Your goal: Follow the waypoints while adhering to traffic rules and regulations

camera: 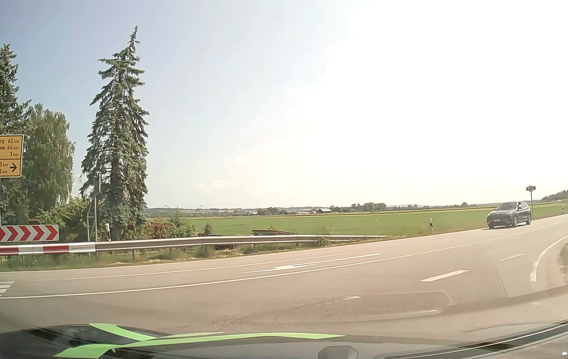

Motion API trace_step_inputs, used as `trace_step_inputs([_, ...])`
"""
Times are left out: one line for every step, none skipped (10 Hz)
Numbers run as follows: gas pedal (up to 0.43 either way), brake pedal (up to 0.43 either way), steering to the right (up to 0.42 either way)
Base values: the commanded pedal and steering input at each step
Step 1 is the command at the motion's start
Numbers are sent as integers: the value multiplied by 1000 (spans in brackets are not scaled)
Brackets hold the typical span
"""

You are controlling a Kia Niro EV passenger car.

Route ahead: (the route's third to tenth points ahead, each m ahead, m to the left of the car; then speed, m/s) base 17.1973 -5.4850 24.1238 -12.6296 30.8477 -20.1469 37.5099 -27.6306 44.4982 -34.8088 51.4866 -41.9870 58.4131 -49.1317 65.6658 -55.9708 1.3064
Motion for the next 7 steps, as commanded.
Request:
trace_step_inputs([118, 0, 195])
trace_step_inputs([157, 0, 196])
trace_step_inputs([189, 0, 198])
trace_step_inputs([189, 0, 199])
trace_step_inputs([189, 0, 199])
trace_step_inputs([197, 0, 201])
trace_step_inputs([197, 0, 206])
